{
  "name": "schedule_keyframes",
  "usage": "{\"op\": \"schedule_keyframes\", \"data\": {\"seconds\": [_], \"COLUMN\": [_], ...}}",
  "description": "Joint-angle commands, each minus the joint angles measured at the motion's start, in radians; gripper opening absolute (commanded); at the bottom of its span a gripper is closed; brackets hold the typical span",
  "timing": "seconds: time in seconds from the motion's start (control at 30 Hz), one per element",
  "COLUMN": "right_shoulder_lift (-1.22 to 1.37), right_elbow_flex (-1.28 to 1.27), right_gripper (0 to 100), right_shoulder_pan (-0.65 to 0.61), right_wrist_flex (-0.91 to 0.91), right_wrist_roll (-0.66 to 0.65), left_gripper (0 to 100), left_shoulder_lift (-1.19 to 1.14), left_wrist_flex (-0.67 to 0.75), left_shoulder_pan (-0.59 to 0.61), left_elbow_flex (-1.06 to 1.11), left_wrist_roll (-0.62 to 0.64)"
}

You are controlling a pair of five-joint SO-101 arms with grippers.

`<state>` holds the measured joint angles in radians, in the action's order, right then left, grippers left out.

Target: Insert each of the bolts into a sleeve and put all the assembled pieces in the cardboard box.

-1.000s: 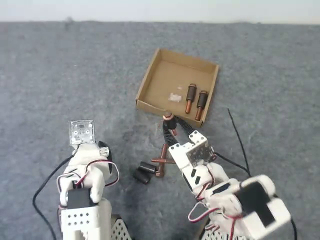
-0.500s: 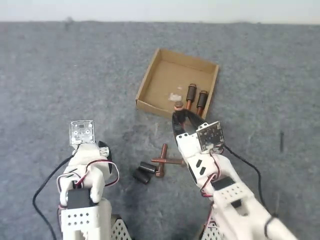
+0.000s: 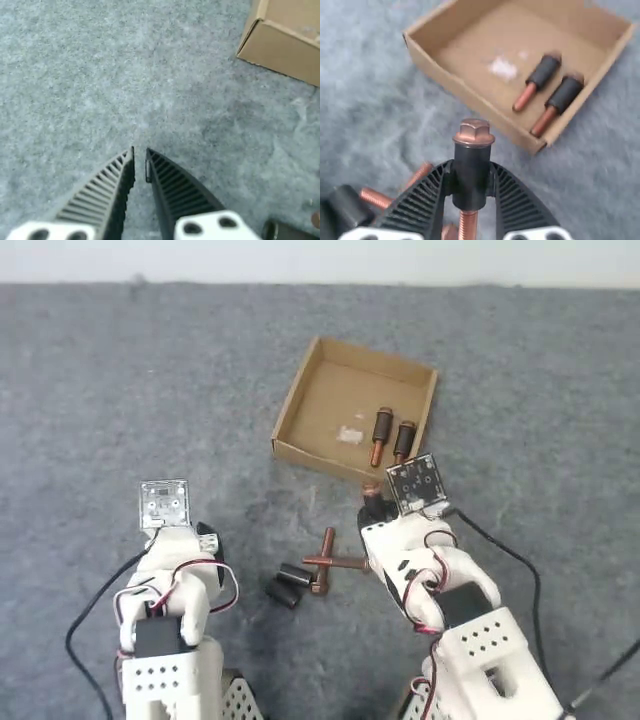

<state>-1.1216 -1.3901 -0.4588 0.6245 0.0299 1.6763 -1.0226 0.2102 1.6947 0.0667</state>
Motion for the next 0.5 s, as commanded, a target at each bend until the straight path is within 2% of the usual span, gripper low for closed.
{"op": "schedule_keyframes", "data": {"seconds": [0.0,0.2,0.37,0.47], "right_shoulder_lift": [0.097,0.364,0.579,0.69], "right_elbow_flex": [0.118,0.279,0.437,0.56], "right_gripper": [0.6,0.6,0.6,0.6], "right_shoulder_pan": [0.042,0.162,0.213,0.223], "right_wrist_flex": [0.036,0.041,0.042,0.113], "right_wrist_roll": [0.012,0.014,0.014,0.014], "left_gripper": [3,3,3,3], "left_shoulder_lift": [0.017,0.017,0.017,0.017], "left_wrist_flex": [-0.002,-0.003,-0.003,-0.003], "left_shoulder_pan": [0.005,0.005,0.005,0.005], "left_elbow_flex": [-0.031,-0.031,-0.031,-0.031], "left_wrist_roll": [-0.009,-0.009,-0.009,-0.009]}}
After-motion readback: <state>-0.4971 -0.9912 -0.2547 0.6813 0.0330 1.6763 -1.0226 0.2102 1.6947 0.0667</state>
